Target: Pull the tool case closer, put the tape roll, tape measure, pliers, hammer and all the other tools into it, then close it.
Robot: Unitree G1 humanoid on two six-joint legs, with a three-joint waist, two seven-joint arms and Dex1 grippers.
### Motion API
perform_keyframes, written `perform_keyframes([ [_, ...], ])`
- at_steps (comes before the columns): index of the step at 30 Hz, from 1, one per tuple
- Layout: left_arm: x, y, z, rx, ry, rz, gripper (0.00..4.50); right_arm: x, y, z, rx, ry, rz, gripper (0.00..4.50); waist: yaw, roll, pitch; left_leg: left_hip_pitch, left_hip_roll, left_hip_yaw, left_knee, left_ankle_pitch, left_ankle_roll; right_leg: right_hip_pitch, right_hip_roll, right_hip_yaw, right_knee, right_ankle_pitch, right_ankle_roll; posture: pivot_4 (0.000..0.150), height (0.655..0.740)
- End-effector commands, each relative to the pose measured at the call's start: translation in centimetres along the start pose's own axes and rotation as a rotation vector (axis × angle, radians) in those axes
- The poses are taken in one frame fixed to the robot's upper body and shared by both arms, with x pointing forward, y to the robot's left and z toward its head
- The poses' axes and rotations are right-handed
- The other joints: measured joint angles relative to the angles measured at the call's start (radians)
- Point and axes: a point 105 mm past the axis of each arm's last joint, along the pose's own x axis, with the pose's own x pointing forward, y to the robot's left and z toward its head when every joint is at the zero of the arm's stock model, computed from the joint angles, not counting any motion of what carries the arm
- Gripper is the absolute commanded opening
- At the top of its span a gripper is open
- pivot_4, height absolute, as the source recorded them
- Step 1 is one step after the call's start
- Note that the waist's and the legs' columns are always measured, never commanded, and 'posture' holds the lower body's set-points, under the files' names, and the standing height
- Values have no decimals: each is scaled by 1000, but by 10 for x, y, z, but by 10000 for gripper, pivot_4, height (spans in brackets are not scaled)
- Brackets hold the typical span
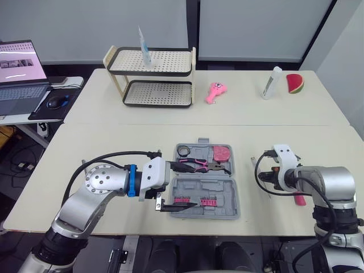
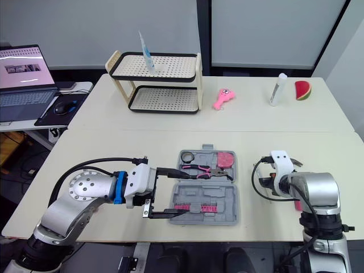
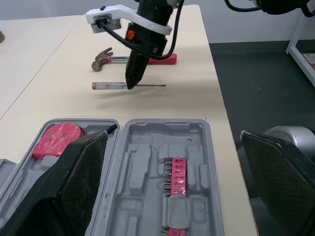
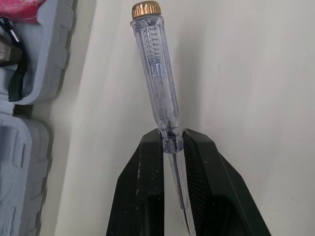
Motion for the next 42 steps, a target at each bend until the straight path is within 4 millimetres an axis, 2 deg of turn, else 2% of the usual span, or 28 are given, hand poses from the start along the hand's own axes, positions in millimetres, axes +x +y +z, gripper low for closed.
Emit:
perform_keyframes([
  [1,2,-1,8,44,-20,-15,45000,-1,-1,1,21,-16,-15,3439,-1,0,0,0,0,0,0,0,0,0,0,0,0,0,0,1500,7290],
  [2,2,-1,7,43,-20,-15,45000,0,-1,1,24,-14,-16,3439,-1,0,0,0,0,0,0,0,0,0,0,0,1,0,0,1500,7290],
  [4,2,-1,7,43,-20,-14,45000,1,0,1,28,-23,-17,10802,-1,0,0,0,0,0,0,0,0,0,0,0,1,0,0,1500,7290],
  [9,-1,0,6,42,-15,-7,45000,-7,2,4,36,-66,4,18932,0,0,0,0,0,0,0,0,0,0,0,0,1,0,0,1500,7290],
  [13,-5,2,4,44,-9,4,45000,-27,4,10,-38,-194,43,26124,1,0,0,0,0,0,0,0,0,0,0,0,1,0,0,1500,7290],
  [18,-8,3,3,46,-8,6,45000,-43,10,-2,-377,-321,90,35849,2,0,0,0,0,-1,0,0,0,1,0,-1,-1,0,0,1500,7290],
  [20,-9,3,4,48,-10,2,45000,-43,14,-12,-506,-333,119,43064,0,0,0,0,0,0,0,0,0,1,0,0,-1,0,0,1500,7290],
  [21,-8,3,4,50,-12,-2,45000,-41,14,-17,-551,-337,125,44796,-1,0,0,1,0,0,0,0,0,1,0,0,-1,0,0,1500,7290],
  [25,-7,5,7,55,-23,-14,45000,-34,23,-25,-635,-361,190,44796,-3,0,0,1,1,0,0,0,0,2,1,0,-1,0,0,1500,7290],
  [29,-7,6,8,55,-26,-18,45000,-22,23,-24,-641,-375,175,44796,-1,0,0,1,1,0,0,0,0,2,1,0,-1,0,0,1500,7290],
  [37,-6,6,9,56,-26,-26,45000,5,10,-25,-577,-366,113,44796,1,0,0,1,1,-1,0,0,0,2,1,-1,-1,0,0,1500,7290],
  [42,-6,6,9,55,-26,-26,45000,12,9,-29,-563,-357,118,28435,0,0,0,1,1,0,0,0,0,2,1,0,-1,0,0,1500,7290],
])
